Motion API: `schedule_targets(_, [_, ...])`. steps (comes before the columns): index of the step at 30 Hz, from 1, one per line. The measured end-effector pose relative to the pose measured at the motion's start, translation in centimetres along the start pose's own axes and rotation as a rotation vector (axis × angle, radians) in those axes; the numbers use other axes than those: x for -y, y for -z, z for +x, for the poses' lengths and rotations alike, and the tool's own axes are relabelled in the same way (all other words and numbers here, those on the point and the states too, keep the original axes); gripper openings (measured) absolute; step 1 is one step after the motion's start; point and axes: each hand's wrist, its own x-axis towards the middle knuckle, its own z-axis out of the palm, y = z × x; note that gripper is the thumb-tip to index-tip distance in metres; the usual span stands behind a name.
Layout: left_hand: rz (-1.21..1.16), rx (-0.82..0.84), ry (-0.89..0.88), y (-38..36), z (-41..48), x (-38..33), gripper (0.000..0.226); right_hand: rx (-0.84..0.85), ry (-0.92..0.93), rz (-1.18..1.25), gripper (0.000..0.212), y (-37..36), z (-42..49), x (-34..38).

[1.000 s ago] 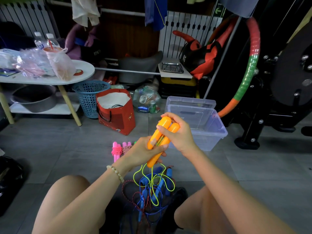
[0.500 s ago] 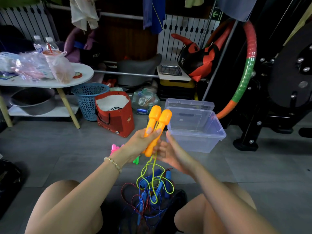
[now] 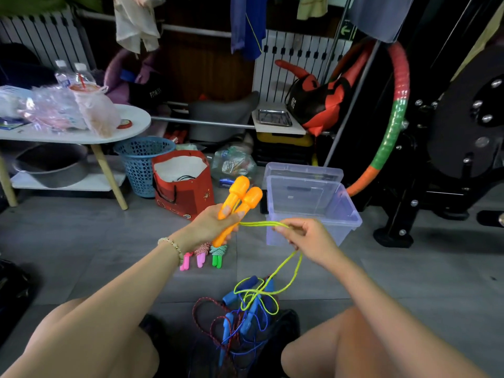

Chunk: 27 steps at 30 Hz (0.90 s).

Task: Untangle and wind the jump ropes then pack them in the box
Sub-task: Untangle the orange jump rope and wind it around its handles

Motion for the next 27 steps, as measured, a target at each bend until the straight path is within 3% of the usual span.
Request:
schedule_targets(4, [0.372, 0.209, -0.083, 0.2, 0.4, -1.2, 0.018, -0.029, 0.169, -0.102, 0.006, 1.3, 1.1, 2.4])
schedule_targets(10, [0.679, 0.393, -0.122, -0.6, 0.8, -2.5, 0.021, 0.087, 0.198, -0.146, 0.010, 0.8, 2.6, 4.6])
schedule_targets(19, [1.007, 0.290, -0.245, -1.8, -1.3, -4.4, 0.045, 0.262, 0.206, -0.132, 0.011, 0.4, 3.5, 5.7])
schedule_targets(23, [1.056, 0.303, -0.269, -1.7, -1.6, -4.5, 0.044, 0.325, 0.205, -0.152, 0.012, 0.6, 3.8, 5.3])
schedule_targets(27, [0.959, 0.319, -0.348, -0.9, -2.0, -4.1, 0.031, 0.314, 0.125, -0.059, 0.008, 0.5, 3.1, 5.6])
